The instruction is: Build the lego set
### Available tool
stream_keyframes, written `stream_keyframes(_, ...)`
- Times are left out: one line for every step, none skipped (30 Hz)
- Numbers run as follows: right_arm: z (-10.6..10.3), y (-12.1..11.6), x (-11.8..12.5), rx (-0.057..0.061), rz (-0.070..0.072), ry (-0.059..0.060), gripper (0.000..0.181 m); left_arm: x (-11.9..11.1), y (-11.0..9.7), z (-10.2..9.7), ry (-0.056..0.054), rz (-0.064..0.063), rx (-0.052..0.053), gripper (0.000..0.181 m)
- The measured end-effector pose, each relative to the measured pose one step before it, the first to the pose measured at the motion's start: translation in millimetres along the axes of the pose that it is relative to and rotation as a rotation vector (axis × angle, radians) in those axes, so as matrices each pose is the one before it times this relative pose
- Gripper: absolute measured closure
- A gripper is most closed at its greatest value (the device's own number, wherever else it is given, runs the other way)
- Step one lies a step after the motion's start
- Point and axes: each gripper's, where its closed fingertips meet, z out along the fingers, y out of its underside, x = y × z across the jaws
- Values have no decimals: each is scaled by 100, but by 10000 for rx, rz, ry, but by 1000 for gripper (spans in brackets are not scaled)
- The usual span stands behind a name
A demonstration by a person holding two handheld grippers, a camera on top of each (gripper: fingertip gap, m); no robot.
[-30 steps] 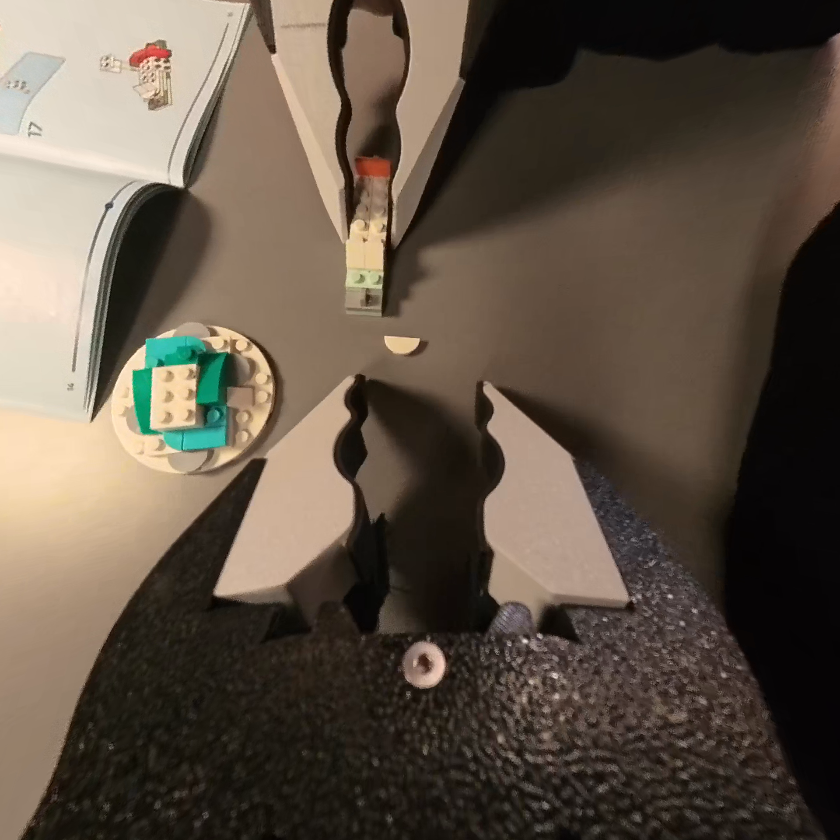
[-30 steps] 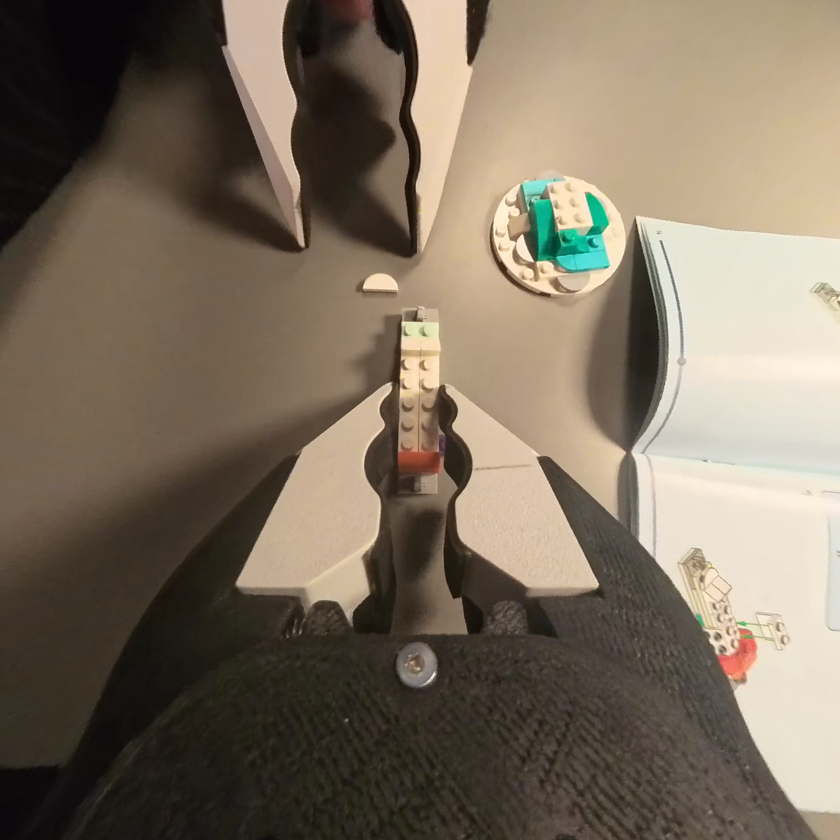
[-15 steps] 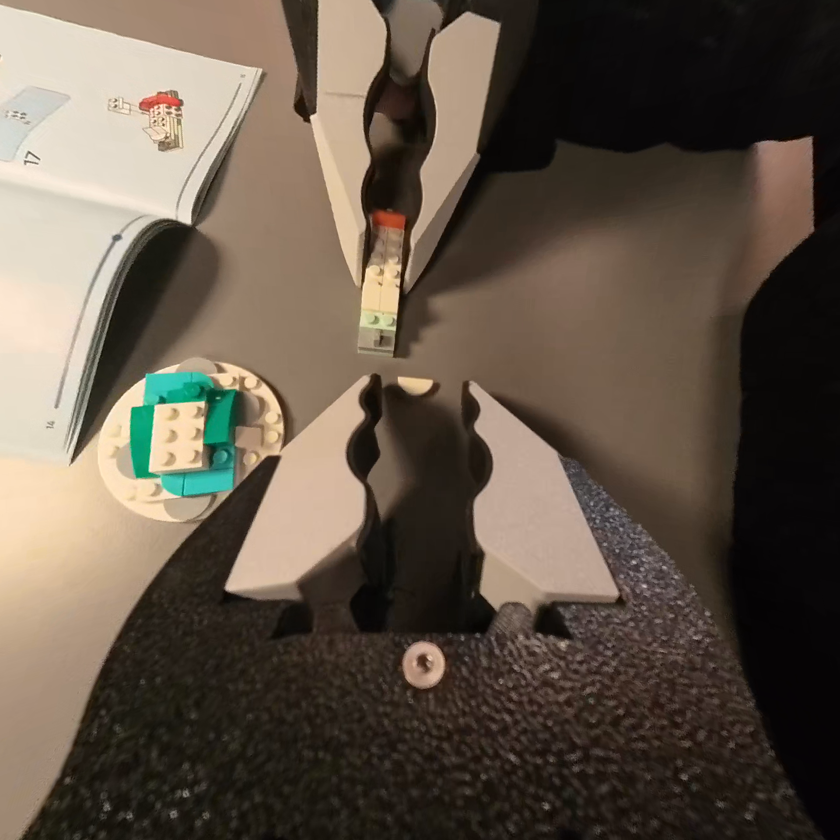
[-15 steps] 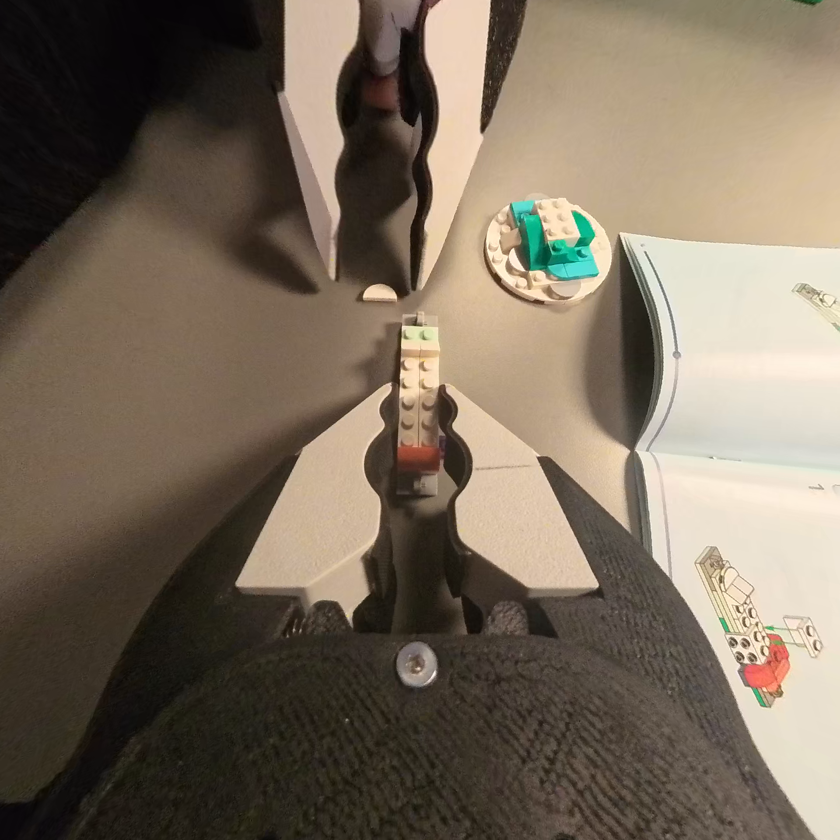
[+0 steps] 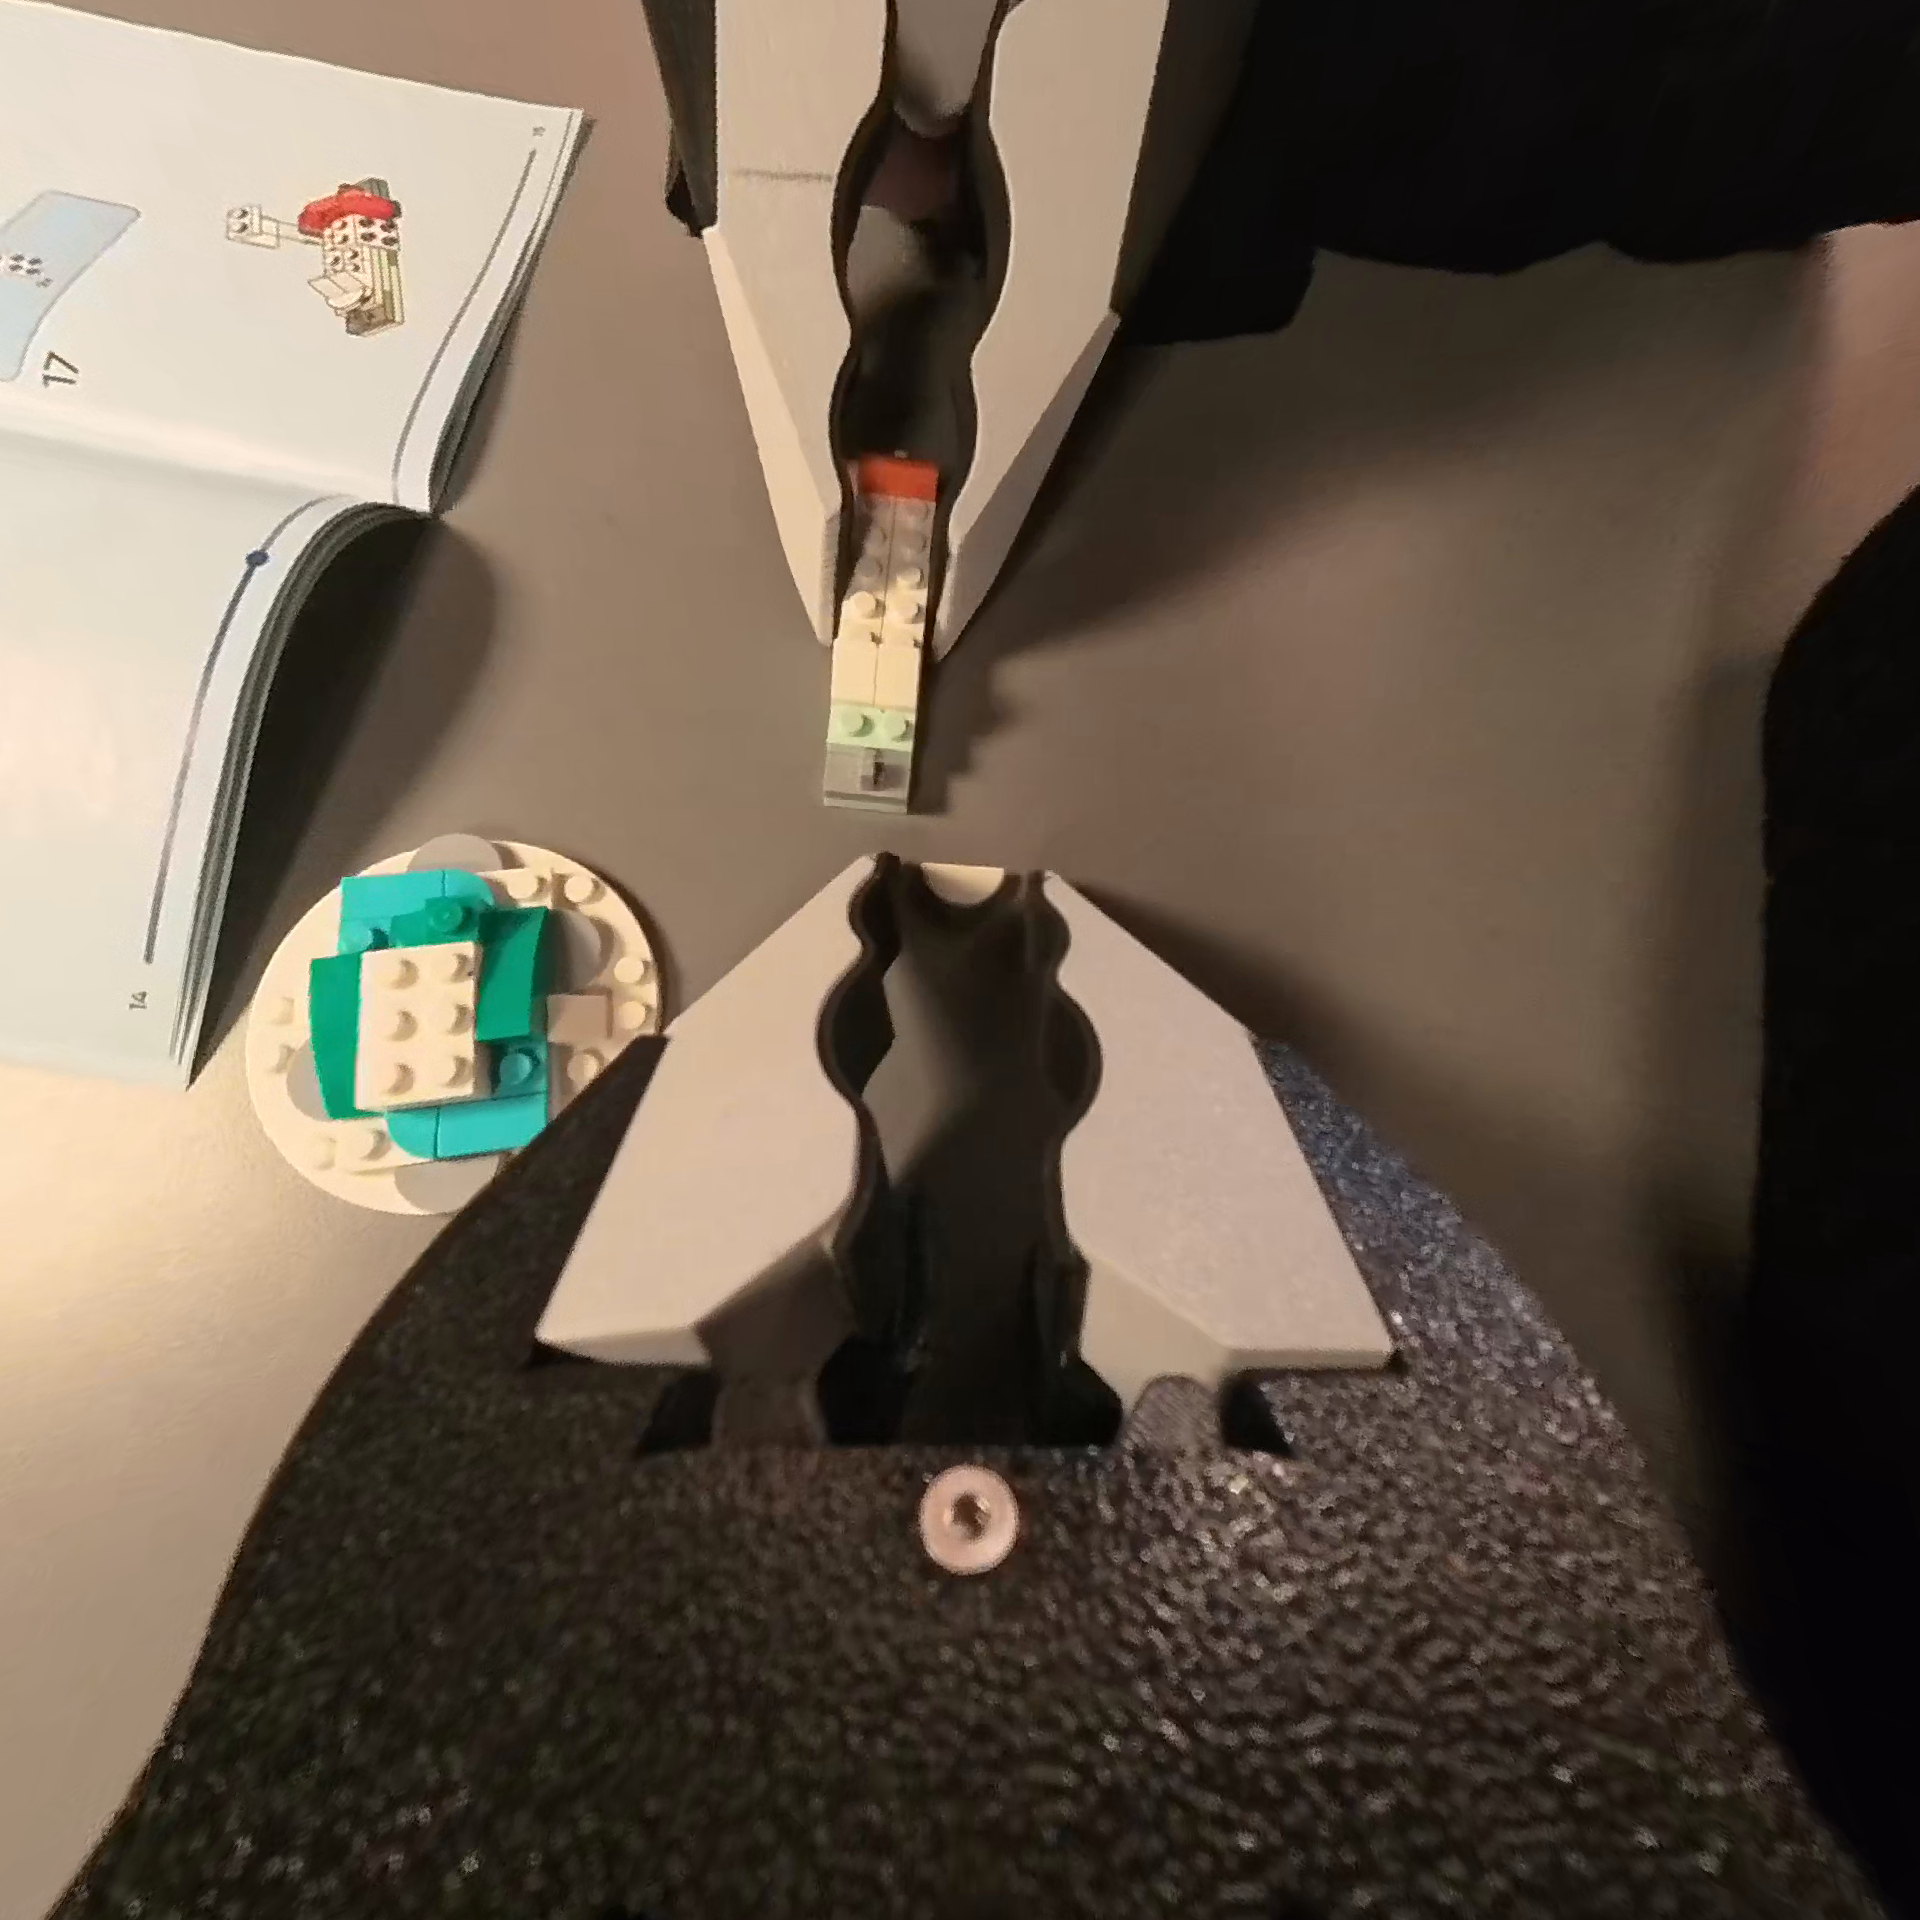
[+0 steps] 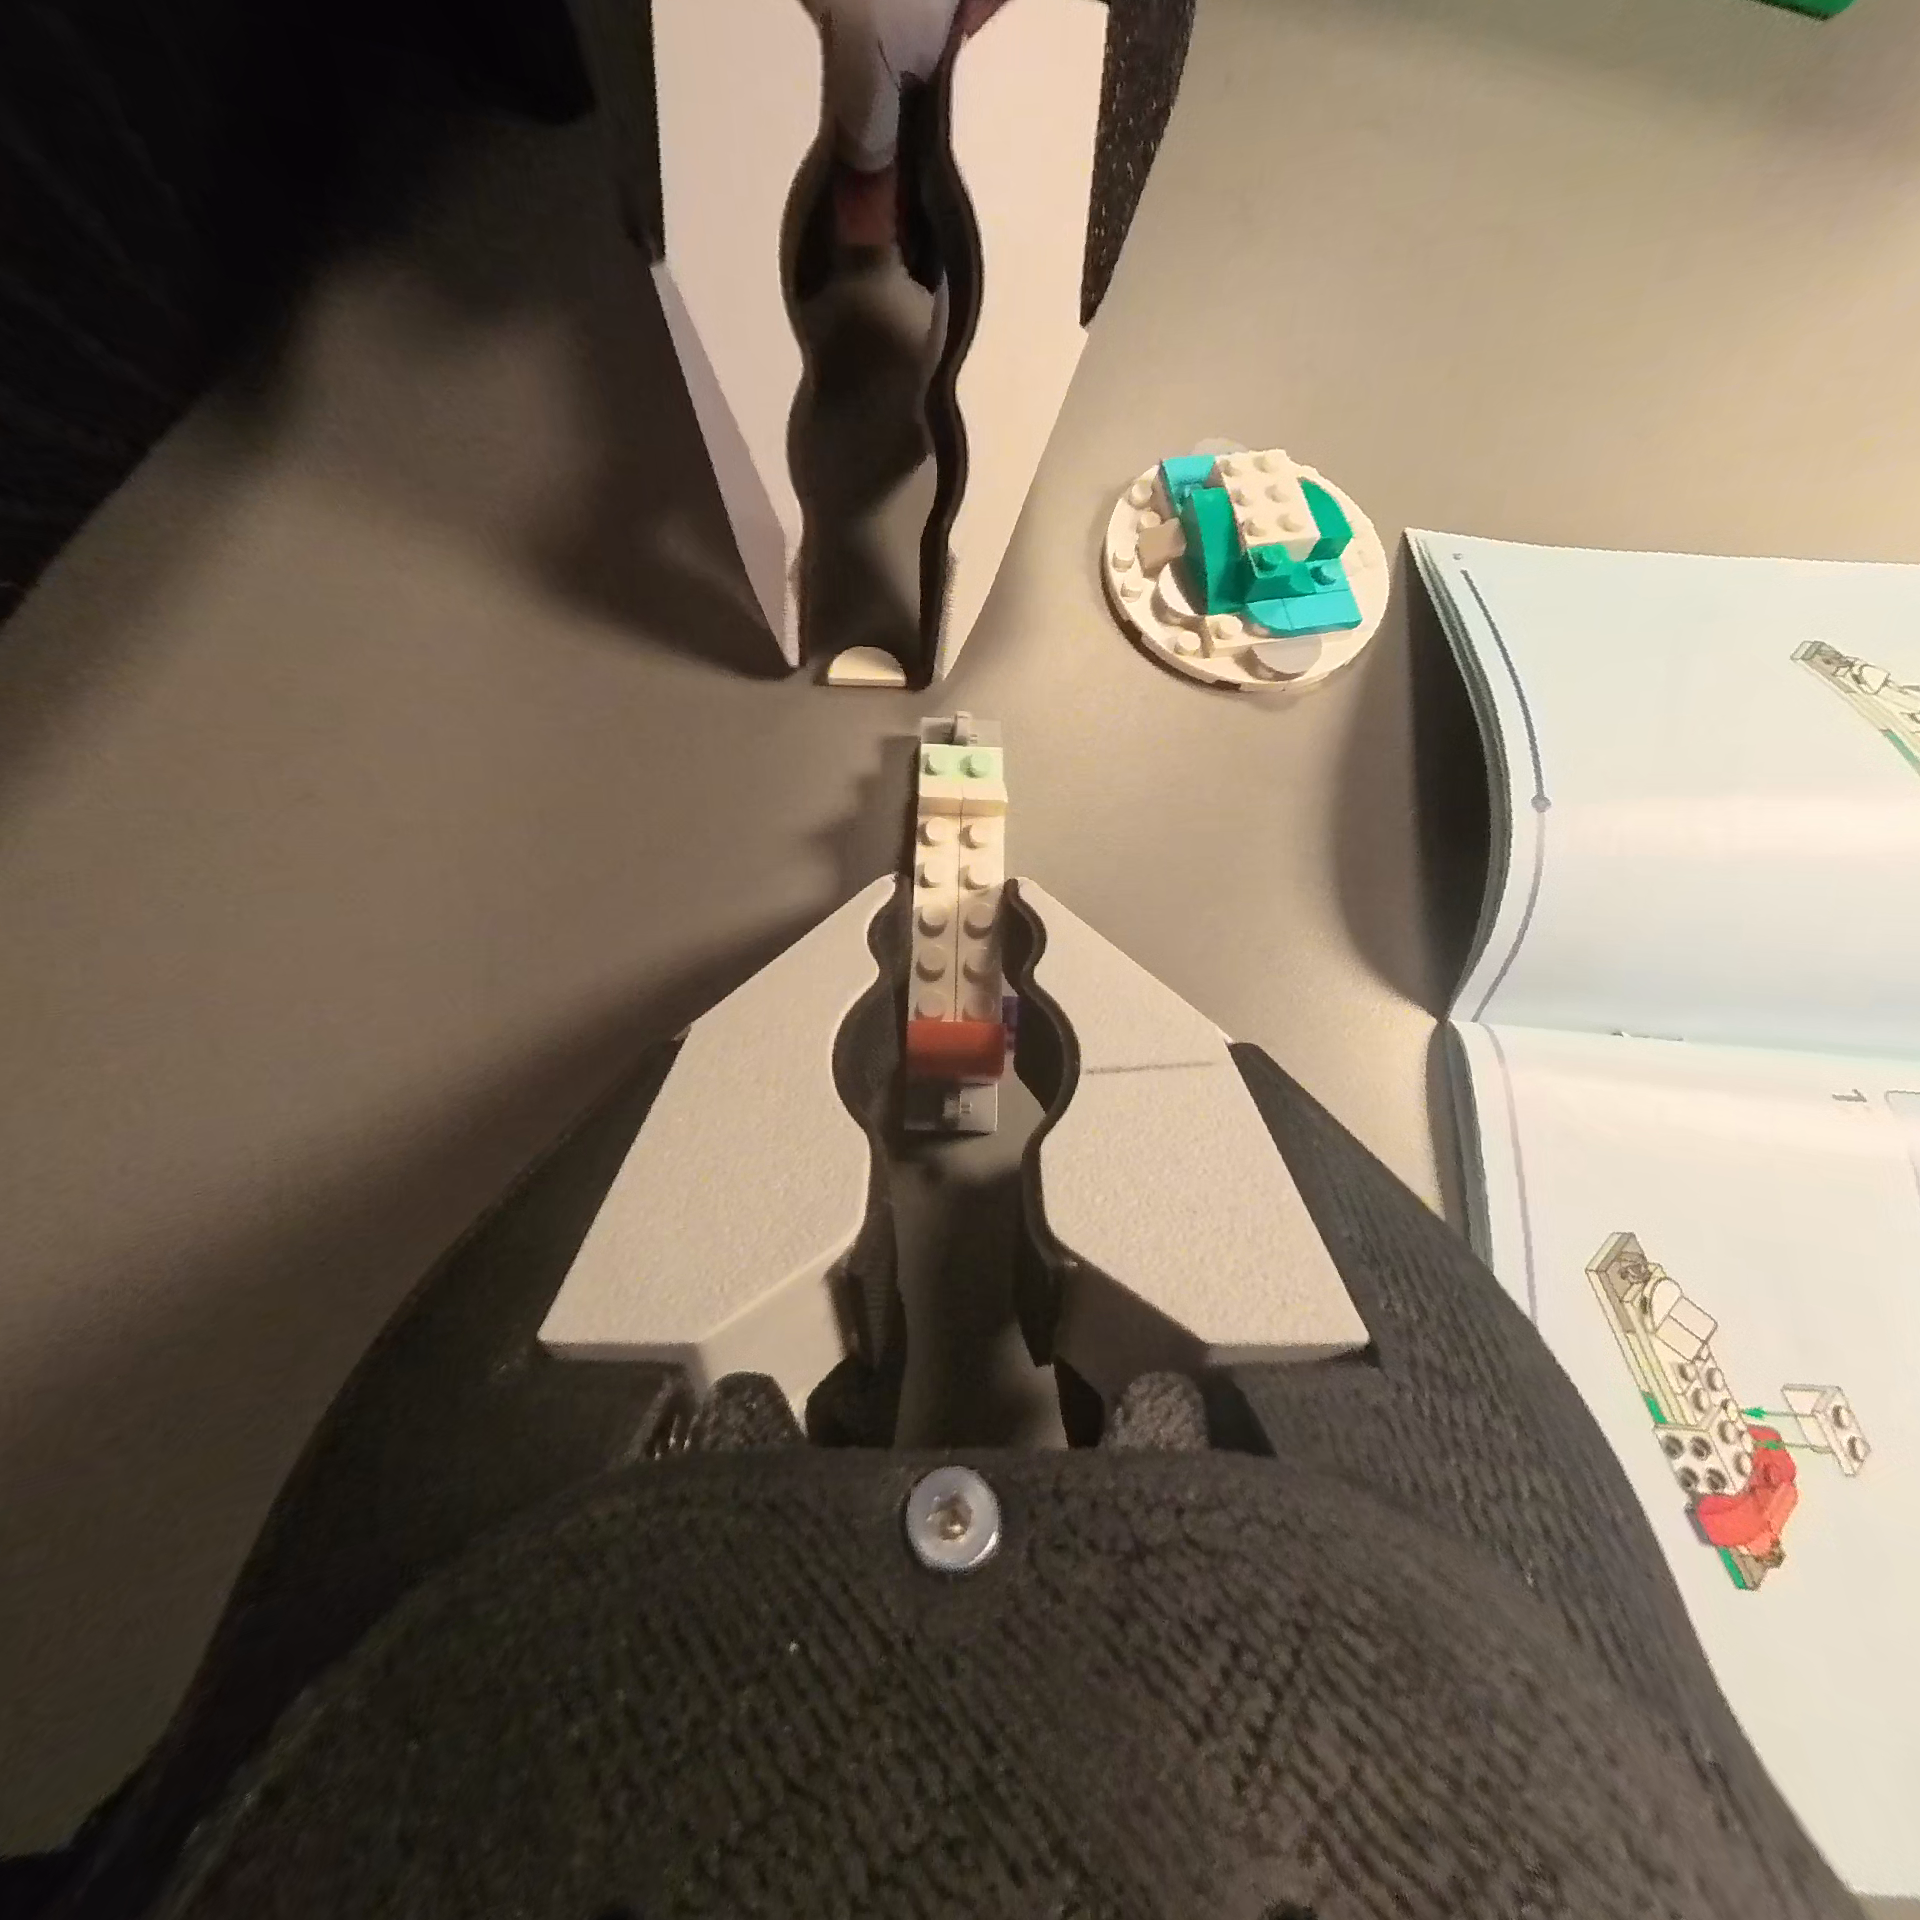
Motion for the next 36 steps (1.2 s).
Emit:
stream_keyframes(-16,12,-18,-3,12,30,165,-8,12,8,-64,77,-2,159)
stream_keyframes(-27,21,-23,-3,8,25,165,-39,18,3,-86,76,-8,160)
stream_keyframes(-27,20,-26,-2,15,26,165,-77,4,19,-98,47,3,162)
stream_keyframes(-27,33,-27,-3,16,32,165,-3,-7,1,-30,-7,12,162)
stream_keyframes(-38,26,-44,-2,7,31,165,-16,-2,4,-23,-12,-1,162)
stream_keyframes(-39,30,-16,-3,8,31,165,-21,-3,2,-21,-12,2,162)
stream_keyframes(-33,23,-34,-2,7,22,165,16,-8,7,10,8,3,164)
stream_keyframes(-27,20,-24,-1,3,11,165,87,1,16,60,-3,-1,168)
stream_keyframes(-4,15,-15,0,5,3,165,12,-6,6,10,-5,1,168)
stream_keyframes(-6,5,-6,-1,0,1,165,34,-2,-11,31,67,19,168)
stream_keyframes(0,0,-11,0,5,-5,165,77,2,-16,49,129,25,169)
stream_keyframes(-6,6,1,0,8,-10,165,76,2,-17,36,127,25,169)
stream_keyframes(0,0,-7,0,1,-4,165,40,-5,-20,41,67,29,169)
stream_keyframes(5,-5,-3,0,-3,1,165,36,-1,-19,56,14,17,169)
stream_keyframes(0,0,-2,0,-3,-3,165,7,-8,-26,56,-17,28,169)
stream_keyframes(-5,4,-11,1,1,-12,165,-53,-101,-29,32,-59,73,169)
stream_keyframes(0,-1,-17,1,3,-10,165,-84,-345,-60,30,-104,184,169)
stream_keyframes(0,-1,-13,1,-2,-10,165,-104,-641,-95,25,-86,300,169)
stream_keyframes(1,-1,-14,1,-4,-12,165,-80,-740,-68,31,-22,292,169)
stream_keyframes(-5,3,-18,1,-3,-9,165,-198,-635,10,-59,59,182,169)
stream_keyframes(6,-4,-5,1,0,-9,165,-215,-402,103,-57,122,31,169)
stream_keyframes(1,-1,-21,1,1,-15,165,-114,-151,223,19,109,-101,169)
stream_keyframes(0,1,0,0,4,-8,165,-115,-29,279,20,121,-135,169)
stream_keyframes(0,-1,-9,0,4,-5,165,-160,-21,266,-27,140,-112,169)
stream_keyframes(0,0,-9,0,1,-6,165,-77,8,246,34,94,-107,169)
stream_keyframes(-6,-8,-14,0,-3,-12,165,-54,20,203,42,5,-79,169)
stream_keyframes(0,-1,-5,1,-2,-4,165,-17,7,146,54,-29,-21,169)
stream_keyframes(0,0,-1,0,-1,-1,165,-36,39,102,31,-35,-8,169)
stream_keyframes(5,-4,-1,0,4,-4,165,-76,97,61,6,-14,-26,169)
stream_keyframes(0,1,-3,1,8,-8,165,-38,149,51,55,-50,-66,169)
stream_keyframes(0,1,-3,0,8,-8,165,-51,148,39,48,-86,-75,169)
stream_keyframes(0,1,5,1,4,-4,165,-44,45,3,31,-73,-9,169)
stream_keyframes(0,0,-6,0,2,-3,165,-104,1,-15,-26,-56,1,169)
stream_keyframes(-1,-12,0,0,4,-4,165,-22,-3,7,-2,-32,-7,169)
stream_keyframes(-5,5,-3,0,5,-5,165,9,-27,42,-12,-31,-5,169)
stream_keyframes(5,-4,0,0,3,-4,165,13,-32,56,-32,-23,-8,169)
